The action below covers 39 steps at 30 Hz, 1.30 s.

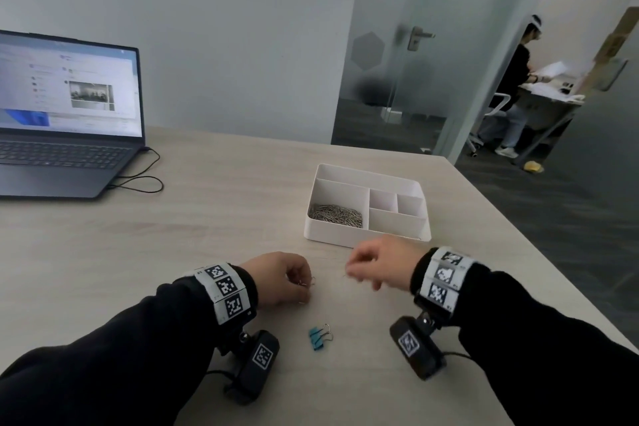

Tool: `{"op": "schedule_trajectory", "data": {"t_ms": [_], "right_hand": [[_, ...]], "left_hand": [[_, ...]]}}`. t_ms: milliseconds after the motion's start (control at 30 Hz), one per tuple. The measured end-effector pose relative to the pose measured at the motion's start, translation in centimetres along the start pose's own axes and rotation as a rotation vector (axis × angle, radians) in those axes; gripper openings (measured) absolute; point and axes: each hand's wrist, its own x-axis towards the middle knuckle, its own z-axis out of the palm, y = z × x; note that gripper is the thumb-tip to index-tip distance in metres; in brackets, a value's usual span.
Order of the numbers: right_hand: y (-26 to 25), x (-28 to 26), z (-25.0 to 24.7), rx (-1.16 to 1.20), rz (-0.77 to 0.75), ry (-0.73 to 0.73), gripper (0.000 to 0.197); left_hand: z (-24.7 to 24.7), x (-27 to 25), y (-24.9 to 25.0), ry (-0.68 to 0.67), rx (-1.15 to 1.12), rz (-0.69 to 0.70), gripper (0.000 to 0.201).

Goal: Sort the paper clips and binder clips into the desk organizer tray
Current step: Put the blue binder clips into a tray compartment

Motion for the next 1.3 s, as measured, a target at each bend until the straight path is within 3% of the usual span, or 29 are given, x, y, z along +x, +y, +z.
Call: {"op": "schedule_trajectory", "data": {"t_ms": [67,133,233,333,533,633,900,1100,1300], "right_hand": [[-1.7,-0.9,1.8,-0.100,-0.069,-0.162,0.027],[-2.7,-1.2,3.2,-0.181,-0.119,-0.212,0.034],[-3.5,-1.3,4.4,-0.251,-0.164,-0.238,0.036],[-3.5,-1.0,5.1,-0.276,-0.191,-0.248,0.023],[-2.4,-0.6,3.6,-0.104,-0.151,-0.197,0.012],[-1.0,0.0,1.9,0.086,-0.074,-0.082,0.012],[4.9,3.4,-4.4,0.781,0.090,0.474,0.014],[7.5,7.6,-8.5,1.129,0.203,0.630,0.016],[9.2,12.1,-10.2,1.117,0.274,0.674,0.019]], "left_hand": [[-0.1,-0.2,-0.1,0.031,0.001,-0.004,0.011],[-0.2,-0.6,-0.2,0.060,-0.008,-0.011,0.010],[-0.1,-0.9,-0.4,0.090,-0.033,-0.017,0.010],[-0.2,-1.2,-0.5,0.107,-0.063,-0.031,0.009],[-0.4,-0.9,0.4,0.083,-0.162,-0.056,0.005],[-0.9,0.1,1.5,0.084,-0.273,-0.049,0.004],[-3.8,5.2,5.6,0.205,-0.566,0.015,0.010],[-5.8,12.2,8.4,0.293,-0.854,0.015,0.013],[-5.9,18.7,10.9,0.308,-1.050,-0.077,0.013]]}}
